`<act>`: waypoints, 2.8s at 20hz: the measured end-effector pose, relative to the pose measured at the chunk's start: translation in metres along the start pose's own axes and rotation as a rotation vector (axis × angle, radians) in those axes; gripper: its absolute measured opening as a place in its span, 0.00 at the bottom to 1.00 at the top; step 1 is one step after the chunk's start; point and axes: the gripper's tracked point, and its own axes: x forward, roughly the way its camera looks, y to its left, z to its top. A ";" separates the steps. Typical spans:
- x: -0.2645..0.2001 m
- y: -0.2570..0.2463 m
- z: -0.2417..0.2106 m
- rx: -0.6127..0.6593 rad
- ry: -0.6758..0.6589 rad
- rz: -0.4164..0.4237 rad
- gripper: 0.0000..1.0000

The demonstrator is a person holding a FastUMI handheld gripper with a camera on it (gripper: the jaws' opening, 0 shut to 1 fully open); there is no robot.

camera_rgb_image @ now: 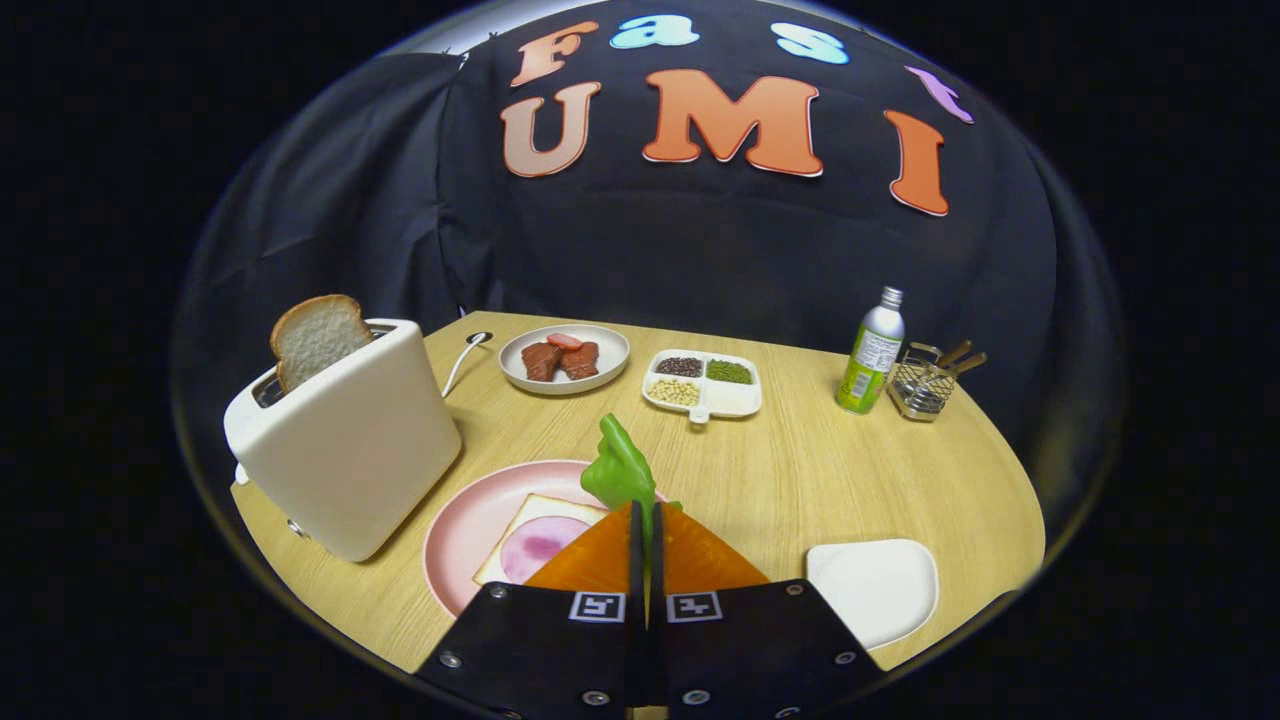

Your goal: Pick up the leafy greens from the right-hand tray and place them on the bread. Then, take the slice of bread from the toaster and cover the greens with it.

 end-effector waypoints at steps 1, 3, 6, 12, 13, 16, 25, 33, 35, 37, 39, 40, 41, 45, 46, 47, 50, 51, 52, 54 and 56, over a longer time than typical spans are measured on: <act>0.002 0.007 -0.002 -0.005 0.003 0.009 0.01; 0.006 0.019 -0.004 -0.012 0.009 0.022 0.01; 0.011 0.031 -0.007 -0.027 0.016 0.030 0.01; 0.020 0.047 -0.020 -0.031 0.040 0.055 0.01; 0.021 0.050 -0.022 -0.031 0.042 0.060 0.02; 0.026 0.052 -0.029 -0.036 0.056 0.062 0.02; 0.029 0.052 -0.039 -0.044 0.065 0.049 0.20; 0.021 0.038 -0.021 -0.006 0.012 -0.010 0.62; 0.017 0.034 -0.010 0.000 -0.015 -0.031 0.82; 0.013 0.031 -0.001 0.008 -0.035 -0.046 0.93; 0.008 0.029 0.012 -0.001 -0.060 -0.069 0.98; 0.006 0.028 0.019 -0.006 -0.074 -0.084 0.98; 0.003 0.029 0.027 -0.005 -0.091 -0.094 0.98; -0.006 0.047 0.060 0.009 -0.149 -0.081 0.98; -0.010 0.051 0.071 0.005 -0.169 -0.084 0.98; -0.013 0.054 0.082 -0.001 -0.194 -0.092 0.98; -0.024 0.073 0.116 -0.006 -0.261 -0.097 0.98; -0.027 0.081 0.125 -0.001 -0.279 -0.090 0.98; -0.030 0.092 0.134 0.001 -0.294 -0.081 0.98; -0.034 0.113 0.147 -0.001 -0.318 -0.061 0.98; -0.037 0.136 0.154 0.008 -0.336 -0.031 0.98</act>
